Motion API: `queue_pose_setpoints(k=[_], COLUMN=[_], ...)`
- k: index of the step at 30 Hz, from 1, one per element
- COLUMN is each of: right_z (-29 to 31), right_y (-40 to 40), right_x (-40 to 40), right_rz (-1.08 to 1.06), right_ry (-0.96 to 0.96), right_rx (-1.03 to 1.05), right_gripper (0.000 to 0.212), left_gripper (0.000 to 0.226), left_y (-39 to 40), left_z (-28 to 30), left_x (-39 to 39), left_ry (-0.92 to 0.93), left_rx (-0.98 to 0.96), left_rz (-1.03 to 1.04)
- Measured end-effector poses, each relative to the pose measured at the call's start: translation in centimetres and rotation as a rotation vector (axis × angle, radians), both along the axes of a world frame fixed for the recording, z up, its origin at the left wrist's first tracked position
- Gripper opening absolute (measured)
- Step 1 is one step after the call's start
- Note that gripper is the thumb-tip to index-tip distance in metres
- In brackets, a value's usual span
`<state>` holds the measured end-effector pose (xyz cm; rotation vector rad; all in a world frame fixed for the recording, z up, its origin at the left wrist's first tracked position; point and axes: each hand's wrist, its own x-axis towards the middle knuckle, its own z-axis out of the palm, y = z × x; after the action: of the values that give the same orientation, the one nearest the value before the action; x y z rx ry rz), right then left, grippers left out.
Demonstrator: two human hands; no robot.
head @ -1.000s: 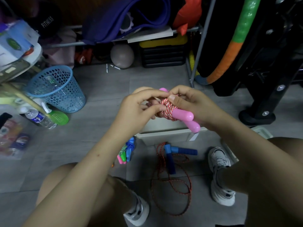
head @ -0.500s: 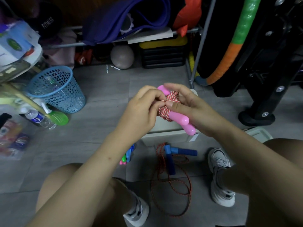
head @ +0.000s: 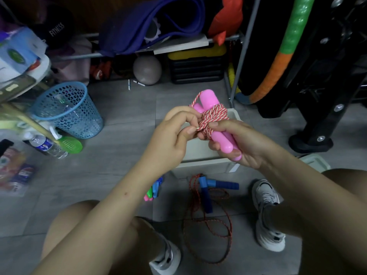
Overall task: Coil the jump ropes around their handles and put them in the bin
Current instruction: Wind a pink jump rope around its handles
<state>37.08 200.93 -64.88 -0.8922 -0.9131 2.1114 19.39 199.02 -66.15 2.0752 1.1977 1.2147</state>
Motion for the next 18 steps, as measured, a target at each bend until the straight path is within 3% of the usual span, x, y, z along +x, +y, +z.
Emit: queue_pose_setpoints(k=[5,8,10,14,18], right_z=[0.0,-0.1,-0.2,-0.7,-1.5], right_y=[0.2,0.0,-0.2,-0.5,-0.3], right_x=[0.3,0.1,-0.1,-0.3,-0.4], right_rz=[0.046,0.059,0.045,-0.037,-0.121], right_ry=[-0.004,-0.002,-0.012,-0.224,-0.294], right_rx=[0.08,0.107,0.141,0.273,0.27], right_gripper=[0.024,0.034,0.043,0.044,0.042], left_gripper=[0.004,0.017,0.02,0.033,0.033], left_y=[-0.3,-0.9,-0.9,-0.8,-0.6], left_z=[-0.6,-0.6,-0.7,-1.1,-1.4], left_x=[0.2,0.8,0.8,0.9,1.2], left_ry=[-0.096,-0.215,-0.107,0.282,0.359], left_rx=[-0.035,-0.167,-0.123,0.006,0.057], left_rz=[-0.042,-0.01,0.086,0.176,0.175])
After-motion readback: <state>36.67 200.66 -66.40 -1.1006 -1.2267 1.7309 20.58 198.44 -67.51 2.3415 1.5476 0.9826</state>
